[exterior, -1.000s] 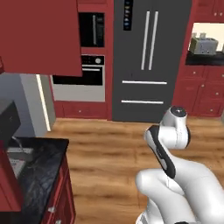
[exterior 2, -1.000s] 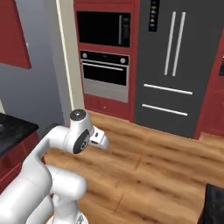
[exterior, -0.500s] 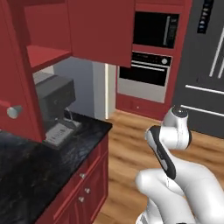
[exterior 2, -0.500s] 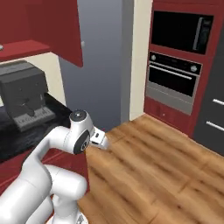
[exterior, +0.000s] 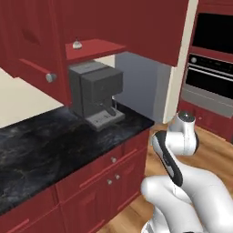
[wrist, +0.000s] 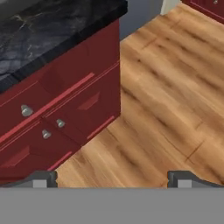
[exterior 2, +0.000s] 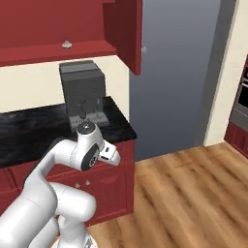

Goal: Pick the garlics from the cabinet and place them in one bowl. Pick the orange from the sink and place it in the other bowl.

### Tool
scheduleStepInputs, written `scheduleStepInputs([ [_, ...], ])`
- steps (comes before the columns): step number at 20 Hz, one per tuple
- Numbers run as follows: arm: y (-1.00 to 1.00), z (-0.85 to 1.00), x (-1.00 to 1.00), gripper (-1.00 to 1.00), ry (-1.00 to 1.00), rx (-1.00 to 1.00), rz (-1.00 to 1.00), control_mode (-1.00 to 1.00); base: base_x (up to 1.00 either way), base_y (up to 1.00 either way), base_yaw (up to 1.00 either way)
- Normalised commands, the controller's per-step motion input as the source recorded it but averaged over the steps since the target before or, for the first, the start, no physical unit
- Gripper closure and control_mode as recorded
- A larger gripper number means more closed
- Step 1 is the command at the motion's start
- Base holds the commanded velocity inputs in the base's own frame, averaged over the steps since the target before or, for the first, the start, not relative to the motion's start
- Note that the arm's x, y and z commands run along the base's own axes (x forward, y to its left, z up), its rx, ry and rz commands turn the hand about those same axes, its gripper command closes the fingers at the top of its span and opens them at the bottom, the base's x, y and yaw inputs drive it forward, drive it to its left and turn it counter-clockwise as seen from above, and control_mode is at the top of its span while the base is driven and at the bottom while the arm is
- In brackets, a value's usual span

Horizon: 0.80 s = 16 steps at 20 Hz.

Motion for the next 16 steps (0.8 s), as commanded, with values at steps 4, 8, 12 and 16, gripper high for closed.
scheduleStepInputs([
  [4,0.0,0.0,0.0,-1.0,0.0,0.0,0.0,1.0,-0.08,-0.12,0.55],
  [8,0.0,0.0,0.0,-1.0,0.0,0.0,0.0,1.0,-0.03,-0.16,0.51],
  [12,0.0,0.0,0.0,-1.0,0.0,0.0,0.0,1.0,-0.02,-0.29,0.49],
  [16,0.0,0.0,0.0,-1.0,0.0,0.0,0.0,1.0,0.0,-0.49,0.25],
])
